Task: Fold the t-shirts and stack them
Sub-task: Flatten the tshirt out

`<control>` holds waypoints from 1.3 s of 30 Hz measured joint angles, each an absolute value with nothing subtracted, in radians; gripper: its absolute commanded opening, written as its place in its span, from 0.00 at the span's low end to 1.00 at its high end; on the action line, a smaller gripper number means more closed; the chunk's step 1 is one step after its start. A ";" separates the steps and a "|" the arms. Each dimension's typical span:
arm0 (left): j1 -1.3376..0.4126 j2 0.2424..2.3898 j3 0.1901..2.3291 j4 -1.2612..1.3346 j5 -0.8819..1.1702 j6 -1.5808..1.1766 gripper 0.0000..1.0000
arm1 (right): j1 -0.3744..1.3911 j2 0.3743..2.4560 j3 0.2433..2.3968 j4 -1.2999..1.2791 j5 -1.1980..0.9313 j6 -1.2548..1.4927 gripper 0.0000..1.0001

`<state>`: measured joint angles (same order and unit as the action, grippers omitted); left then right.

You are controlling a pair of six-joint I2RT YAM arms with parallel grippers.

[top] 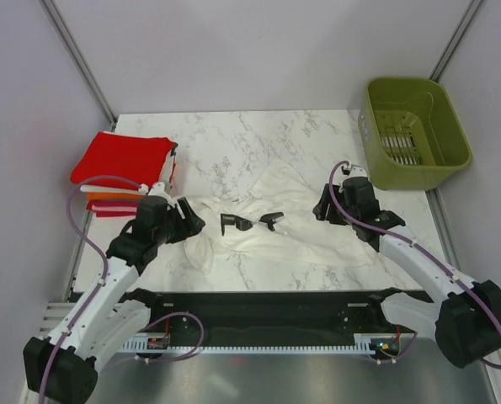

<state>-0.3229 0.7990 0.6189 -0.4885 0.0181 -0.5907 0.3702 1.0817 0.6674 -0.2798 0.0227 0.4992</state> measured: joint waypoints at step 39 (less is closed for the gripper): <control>-0.323 0.860 0.330 -0.292 -0.052 -0.778 0.27 | 0.346 1.929 1.215 -0.202 0.131 0.481 0.00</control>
<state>-0.3229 0.8597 0.3302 -0.2924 -0.0517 -0.7780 0.3462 1.9293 1.2152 -0.2024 0.1307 0.4808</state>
